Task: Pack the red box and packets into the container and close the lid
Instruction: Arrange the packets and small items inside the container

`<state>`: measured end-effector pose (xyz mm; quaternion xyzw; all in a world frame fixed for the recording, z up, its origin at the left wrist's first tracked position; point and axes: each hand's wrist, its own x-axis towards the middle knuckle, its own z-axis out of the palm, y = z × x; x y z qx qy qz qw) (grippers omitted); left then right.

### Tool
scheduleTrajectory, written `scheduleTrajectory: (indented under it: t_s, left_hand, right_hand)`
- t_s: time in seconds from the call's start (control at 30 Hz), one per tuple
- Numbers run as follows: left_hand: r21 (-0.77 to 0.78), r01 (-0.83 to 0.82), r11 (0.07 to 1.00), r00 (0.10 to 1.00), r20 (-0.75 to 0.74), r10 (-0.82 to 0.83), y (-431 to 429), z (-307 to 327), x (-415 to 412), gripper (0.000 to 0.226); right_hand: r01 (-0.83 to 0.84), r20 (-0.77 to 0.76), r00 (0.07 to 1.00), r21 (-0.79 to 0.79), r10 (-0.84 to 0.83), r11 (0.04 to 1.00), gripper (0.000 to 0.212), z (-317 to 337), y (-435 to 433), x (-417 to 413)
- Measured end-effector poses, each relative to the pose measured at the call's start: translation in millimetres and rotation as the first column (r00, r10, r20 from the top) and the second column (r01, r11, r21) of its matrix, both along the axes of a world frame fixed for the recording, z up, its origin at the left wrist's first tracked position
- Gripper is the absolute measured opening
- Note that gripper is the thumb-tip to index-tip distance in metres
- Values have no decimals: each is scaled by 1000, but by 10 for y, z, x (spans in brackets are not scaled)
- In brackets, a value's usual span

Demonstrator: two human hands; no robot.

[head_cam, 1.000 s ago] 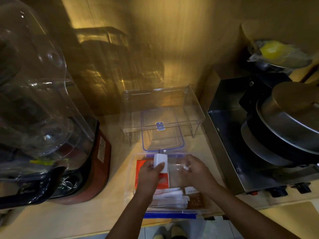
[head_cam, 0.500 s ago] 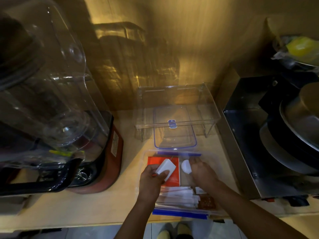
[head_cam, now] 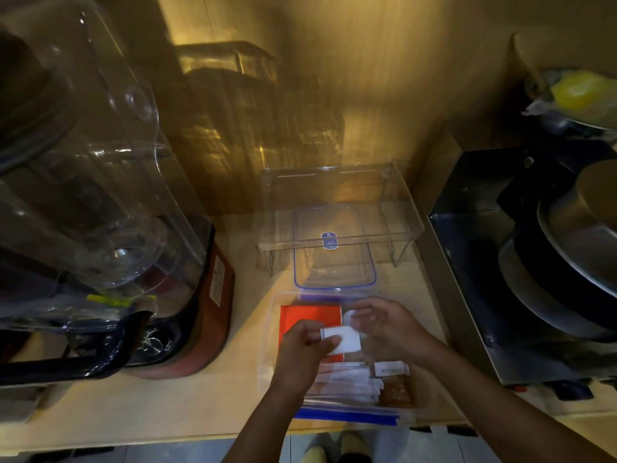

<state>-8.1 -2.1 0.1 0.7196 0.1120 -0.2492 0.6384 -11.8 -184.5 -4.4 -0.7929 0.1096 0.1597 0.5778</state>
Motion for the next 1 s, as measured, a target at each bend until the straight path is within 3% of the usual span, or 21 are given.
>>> scheduleTrajectory:
  t_s: [0.03,0.07,0.1,0.17,0.23,0.3,0.4,0.47,0.57,0.67,0.77,0.9,1.0]
  left_hand:
    - [1,8,1000,1000,-7,-8,-33,5,6,19]
    - [-9,11,1000,1000,-19,-11,-68,8,11,18]
    - [-28,12,1000,999,-34,-13,-103,19,15,17]
    - [-37,38,999,998,-46,-39,-172,27,18,14]
    - [12,91,996,996,-14,-90,-234,7,3,11]
    - [76,122,990,988,86,-129,-274,-23,-16,10]
    - [353,145,924,891,360,-277,-242,-60,-12,9]
    - [616,89,783,747,479,-461,-173,-119,25,24]
    - [852,123,509,707,284,-647,-60,-212,79,55]
    - [905,265,332,701,55,-711,29,-326,99,84]
    - [897,321,303,681,4,-732,55,-377,97,93]
    - [937,283,205,593,-2,-806,128,-384,135,82]
    - [932,284,226,568,26,-822,216,-391,164,78]
  right_hand:
    - [-65,-20,998,90,67,994,32,54,-27,-39]
    - [-144,-28,989,81,147,986,40,84,-52,-84]
    - [-216,-17,976,14,217,976,47,79,-77,-126]
    - [-304,20,947,-264,320,915,57,-11,-116,-200]
    - [-276,32,943,-480,331,833,60,-97,-138,-252]
    - [-235,34,952,-552,304,800,58,-153,-164,-273]
    - [-233,-24,960,-620,279,749,55,-204,-191,-311]
    - [-262,-67,952,-684,300,680,54,-235,-183,-318]
    - [-314,-115,930,-744,349,590,53,-274,-144,-276]
    - [-393,-188,897,-751,399,530,55,-299,-78,-238]
    - [-418,-210,885,-752,416,510,52,-339,-9,-222]
    - [-402,-173,889,-741,425,539,44,-431,45,-240]
    - [-382,-160,895,-754,416,535,46,-480,55,-259]
